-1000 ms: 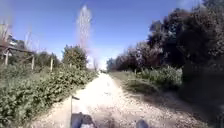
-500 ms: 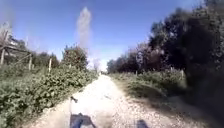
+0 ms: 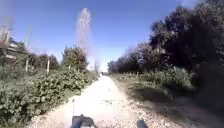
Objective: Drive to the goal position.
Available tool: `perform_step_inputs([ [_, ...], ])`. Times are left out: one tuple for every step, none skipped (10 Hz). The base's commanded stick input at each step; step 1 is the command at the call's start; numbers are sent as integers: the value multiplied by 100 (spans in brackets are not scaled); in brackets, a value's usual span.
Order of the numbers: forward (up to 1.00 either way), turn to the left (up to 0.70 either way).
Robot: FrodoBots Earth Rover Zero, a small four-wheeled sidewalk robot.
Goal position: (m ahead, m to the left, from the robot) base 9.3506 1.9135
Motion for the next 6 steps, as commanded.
perform_step_inputs([
  [50,0],
  [50,0],
  [50,0],
  [50,0],
  [50,0],
  [50,0],
])
